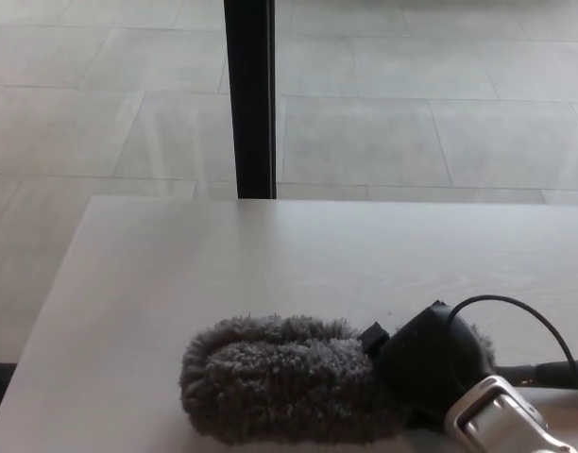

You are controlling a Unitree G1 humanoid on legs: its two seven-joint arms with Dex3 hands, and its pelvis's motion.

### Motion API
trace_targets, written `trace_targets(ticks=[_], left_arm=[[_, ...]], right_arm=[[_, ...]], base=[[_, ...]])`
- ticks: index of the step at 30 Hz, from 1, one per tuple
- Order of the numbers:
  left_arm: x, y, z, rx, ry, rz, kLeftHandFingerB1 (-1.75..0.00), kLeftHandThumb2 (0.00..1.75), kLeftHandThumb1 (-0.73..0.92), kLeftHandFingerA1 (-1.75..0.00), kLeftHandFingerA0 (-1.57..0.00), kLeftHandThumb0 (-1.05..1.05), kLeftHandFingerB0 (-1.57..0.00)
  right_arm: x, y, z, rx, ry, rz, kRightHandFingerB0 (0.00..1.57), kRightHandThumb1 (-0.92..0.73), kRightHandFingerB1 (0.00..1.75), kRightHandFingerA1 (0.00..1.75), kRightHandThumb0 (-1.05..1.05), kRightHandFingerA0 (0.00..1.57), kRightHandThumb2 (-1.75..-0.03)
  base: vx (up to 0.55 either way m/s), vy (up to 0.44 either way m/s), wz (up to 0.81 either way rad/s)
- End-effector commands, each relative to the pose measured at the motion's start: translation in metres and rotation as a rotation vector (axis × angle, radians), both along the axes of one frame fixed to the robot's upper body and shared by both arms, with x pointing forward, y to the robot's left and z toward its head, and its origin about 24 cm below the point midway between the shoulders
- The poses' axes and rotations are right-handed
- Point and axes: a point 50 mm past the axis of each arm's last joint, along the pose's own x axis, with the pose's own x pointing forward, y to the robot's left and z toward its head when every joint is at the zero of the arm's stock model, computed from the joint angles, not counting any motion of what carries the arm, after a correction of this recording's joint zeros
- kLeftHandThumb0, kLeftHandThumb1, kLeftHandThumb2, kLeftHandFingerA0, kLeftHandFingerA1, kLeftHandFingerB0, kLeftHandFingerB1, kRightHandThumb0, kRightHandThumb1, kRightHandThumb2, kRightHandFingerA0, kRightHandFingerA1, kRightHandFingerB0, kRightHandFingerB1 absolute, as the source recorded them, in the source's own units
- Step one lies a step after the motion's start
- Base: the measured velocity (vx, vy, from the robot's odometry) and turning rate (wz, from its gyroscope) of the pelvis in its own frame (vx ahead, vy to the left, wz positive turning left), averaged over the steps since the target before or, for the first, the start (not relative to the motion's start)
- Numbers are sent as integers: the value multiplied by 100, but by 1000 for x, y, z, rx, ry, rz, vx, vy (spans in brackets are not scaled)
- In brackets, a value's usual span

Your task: The robot uses its right hand to pick up the duster kept in the middle of the desk and use it to wipe the desk by swiping its surface twice

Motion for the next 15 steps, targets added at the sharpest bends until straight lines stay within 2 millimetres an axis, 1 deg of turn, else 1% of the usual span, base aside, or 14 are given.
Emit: trace_targets(ticks=[1,2,3,4,5,6,7,8,9,11,12,13,14,15], left_arm=[[0,7,7,30,-17,4,-42,70,92,-58,-32,-60,-31],[0,6,6,32,-10,-1,-42,69,92,-58,-33,-60,-32],[0,6,6,37,-3,-9,-40,71,92,-57,-33,-59,-29],[0,4,4,35,0,-10,-40,71,92,-57,-33,-59,-29],[0,4,4,35,-3,-14,-41,71,92,-57,-33,-58,-30],[0,5,5,29,-6,-5,-39,70,92,-55,-35,-57,-31],[-1,5,5,29,-12,-10,-40,69,92,-56,-35,-58,-31],[-3,4,3,26,-5,-3,-40,68,92,-57,-37,-58,-33],[-4,3,2,25,1,-3,-40,72,92,-57,-37,-57,-32],[-6,3,2,27,6,-5,-40,72,92,-57,-37,-57,-32],[-7,3,0,21,16,17,-39,71,92,-56,-34,-57,-32],[-7,3,0,22,17,17,-39,70,92,-56,-33,-57,-30],[-7,3,0,22,16,17,-39,70,92,-56,-33,-57,-30],[-7,3,0,31,22,9,-40,73,92,-56,-35,-57,-32]], right_arm=[[14,2,1,-77,47,-32,74,-63,129,175,-36,96,-76],[18,2,5,-81,47,-43,75,-60,125,175,-32,97,-79],[31,2,13,-58,40,-89,80,-56,116,166,-27,119,-88],[32,1,13,-58,43,-95,80,-56,116,166,-27,119,-88],[37,-1,15,-58,40,-116,73,-59,130,175,-31,95,-81],[47,-6,20,-27,53,-184,73,-65,124,175,-32,90,-76],[53,-13,22,6,46,-232,81,-55,106,135,-43,118,-101],[55,-19,22,18,70,-260,79,-54,103,131,-38,113,-100],[57,-25,20,36,85,-281,75,-67,99,172,-32,86,-65],[58,-29,19,56,91,-293,75,-67,99,172,-32,86,-65],[58,-53,11,17,114,-359,74,-67,100,170,-39,82,-60],[58,-62,8,-5,121,-390,74,-64,99,171,-40,82,-61],[58,-64,8,-13,122,-399,74,-64,99,171,-40,82,-61],[58,-72,6,-15,128,-421,70,-68,78,163,-41,82,-60]], base=[[0,0,0],[0,0,0],[0,0,0],[0,0,0],[0,0,0],[0,0,0],[0,0,0],[0,0,0],[0,0,0],[0,0,0],[0,0,0],[0,0,0],[0,0,0],[0,0,0]])
